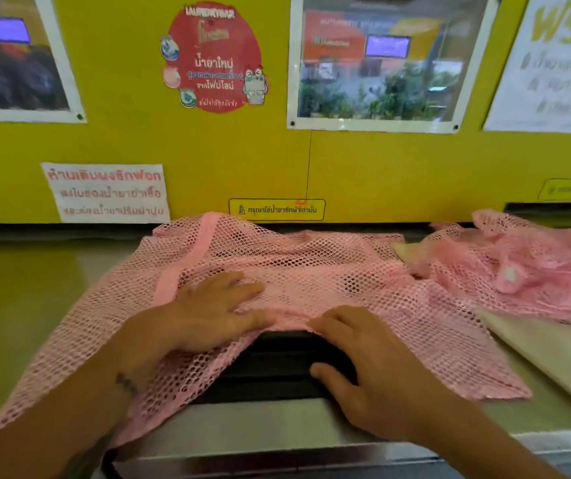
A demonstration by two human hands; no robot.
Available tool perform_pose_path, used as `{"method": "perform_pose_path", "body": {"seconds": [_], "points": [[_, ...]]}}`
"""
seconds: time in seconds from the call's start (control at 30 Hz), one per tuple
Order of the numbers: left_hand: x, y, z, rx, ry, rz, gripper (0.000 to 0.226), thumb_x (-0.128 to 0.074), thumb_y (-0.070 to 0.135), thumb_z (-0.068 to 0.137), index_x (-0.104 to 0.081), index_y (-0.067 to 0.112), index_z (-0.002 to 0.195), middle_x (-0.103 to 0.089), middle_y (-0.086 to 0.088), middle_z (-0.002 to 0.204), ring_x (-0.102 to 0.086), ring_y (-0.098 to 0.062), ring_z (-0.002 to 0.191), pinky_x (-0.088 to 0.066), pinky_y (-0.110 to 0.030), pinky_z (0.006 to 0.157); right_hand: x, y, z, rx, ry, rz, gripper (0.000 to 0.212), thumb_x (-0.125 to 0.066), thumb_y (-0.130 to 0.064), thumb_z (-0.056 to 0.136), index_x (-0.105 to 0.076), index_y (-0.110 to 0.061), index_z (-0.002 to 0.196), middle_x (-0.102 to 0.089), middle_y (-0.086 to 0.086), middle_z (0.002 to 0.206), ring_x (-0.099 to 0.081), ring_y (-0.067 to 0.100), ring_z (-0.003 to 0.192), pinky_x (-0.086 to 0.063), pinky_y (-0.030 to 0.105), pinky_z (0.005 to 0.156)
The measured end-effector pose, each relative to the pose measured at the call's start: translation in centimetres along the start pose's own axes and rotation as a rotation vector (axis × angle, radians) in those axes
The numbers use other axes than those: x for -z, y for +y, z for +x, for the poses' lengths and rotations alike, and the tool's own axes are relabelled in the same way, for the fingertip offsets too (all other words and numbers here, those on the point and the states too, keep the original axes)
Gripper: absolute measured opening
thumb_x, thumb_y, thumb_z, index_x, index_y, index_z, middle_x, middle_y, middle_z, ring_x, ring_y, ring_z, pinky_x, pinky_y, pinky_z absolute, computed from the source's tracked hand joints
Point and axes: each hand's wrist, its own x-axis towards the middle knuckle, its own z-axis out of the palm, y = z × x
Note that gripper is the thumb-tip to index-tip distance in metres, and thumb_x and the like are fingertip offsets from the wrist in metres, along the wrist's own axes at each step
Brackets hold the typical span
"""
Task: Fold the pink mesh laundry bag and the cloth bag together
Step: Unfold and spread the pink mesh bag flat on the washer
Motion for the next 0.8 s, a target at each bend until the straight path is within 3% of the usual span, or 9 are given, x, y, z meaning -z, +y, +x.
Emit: {"method": "perform_pose_path", "body": {"seconds": [0.13, 0.23, 0.33, 0.4, 0.47, 0.53, 0.63, 0.7, 0.8], "points": [[1.8, 0.2, -1.1, -0.002, -0.064, -0.097, 0.1, -0.031, 0.093, 0.061, -0.021, 0.048, 0.15, -0.003, 0.009, 0.165, 0.003, -0.013, 0.151, -0.002, -0.047, 0.122, 1.1, 0.1, 1.1, -0.005, 0.245, -0.022, 0.021, -0.058, -0.025, 0.086, -0.073, -0.023, 0.101, -0.063, -0.007, 0.094, -0.057, 0.015, 0.086, -0.054, 0.039, 0.075], [2.5, 0.2, -2.0, -0.039, -0.076, -0.146, 0.098, -0.043, 0.091, 0.055, -0.029, 0.053, 0.144, -0.013, 0.012, 0.163, -0.014, -0.013, 0.148, -0.014, -0.042, 0.118, 2.4, -0.6, 1.5, 0.09, 0.328, 0.151, 0.013, -0.063, -0.015, 0.083, -0.072, -0.023, 0.088, -0.064, -0.008, 0.084, -0.061, 0.012, 0.075, -0.052, 0.037, 0.062], [2.8, -0.2, -2.6, -0.064, -0.072, -0.334, 0.091, -0.044, 0.093, 0.055, -0.038, 0.057, 0.138, -0.029, 0.019, 0.156, -0.032, -0.009, 0.138, -0.023, -0.04, 0.115, 3.2, -1.6, 1.1, 0.192, 0.072, 0.447, 0.014, -0.07, -0.011, 0.084, -0.073, -0.024, 0.086, -0.066, -0.009, 0.086, -0.065, 0.013, 0.08, -0.053, 0.033, 0.069], [3.2, -0.6, -3.0, -0.088, -0.127, -0.449, 0.087, -0.044, 0.093, 0.056, -0.044, 0.056, 0.134, -0.035, 0.021, 0.152, -0.034, -0.009, 0.139, -0.022, -0.044, 0.117, 3.6, -1.0, 0.9, 0.158, -0.16, 0.469, 0.009, -0.071, -0.017, 0.087, -0.074, -0.024, 0.09, -0.068, -0.009, 0.093, -0.066, 0.011, 0.091, -0.053, 0.035, 0.082], [3.6, -0.5, -3.6, -0.109, -0.17, -0.479, 0.086, -0.045, 0.092, 0.055, -0.048, 0.054, 0.131, -0.042, 0.03, 0.139, -0.038, -0.006, 0.135, -0.023, -0.044, 0.117, 4.0, 0.1, 0.8, 0.079, -0.196, 0.476, 0.01, -0.069, -0.029, 0.089, -0.074, -0.027, 0.097, -0.069, -0.012, 0.099, -0.065, 0.009, 0.099, -0.05, 0.034, 0.088], [3.5, 0.1, -3.8, -0.065, -0.099, -0.365, 0.09, -0.039, 0.097, 0.052, -0.047, 0.056, 0.132, -0.042, 0.034, 0.133, -0.039, -0.004, 0.13, -0.026, -0.041, 0.113, 4.3, 1.1, 0.9, -0.026, -0.095, 0.588, 0.022, -0.059, -0.043, 0.088, -0.071, -0.031, 0.102, -0.069, -0.014, 0.101, -0.063, 0.006, 0.1, -0.047, 0.03, 0.087], [1.8, 1.0, -3.1, 0.015, -0.021, -0.128, 0.089, -0.03, 0.093, 0.064, -0.022, 0.057, 0.145, -0.012, 0.015, 0.163, -0.012, -0.016, 0.149, -0.007, -0.056, 0.119, 3.3, 3.6, 1.7, -0.147, 0.073, 0.37, 0.042, -0.045, -0.06, 0.086, -0.063, -0.038, 0.117, -0.063, -0.014, 0.121, -0.056, 0.008, 0.116, -0.045, 0.046, 0.099], [0.7, 0.6, -2.6, 0.029, -0.134, -0.039, 0.103, -0.022, 0.099, 0.056, -0.001, 0.057, 0.148, 0.015, 0.014, 0.163, 0.013, -0.015, 0.15, 0.008, -0.061, 0.117, 2.1, 5.5, 2.2, -0.28, -0.095, -0.059, 0.07, -0.027, -0.08, 0.081, -0.04, -0.046, 0.141, -0.043, -0.003, 0.15, -0.035, 0.022, 0.14, -0.029, 0.057, 0.114], [0.3, -0.7, -2.7, 0.054, -0.227, 0.043, 0.122, -0.021, 0.106, 0.039, 0.016, 0.058, 0.145, 0.034, 0.015, 0.157, 0.023, -0.016, 0.148, 0.01, -0.061, 0.117, 0.9, 7.0, 2.7, -0.375, -0.364, -0.138, 0.078, -0.013, -0.081, 0.083, -0.001, -0.05, 0.152, 0.001, 0.001, 0.167, 0.007, 0.028, 0.153, 0.001, 0.057, 0.121]]}}
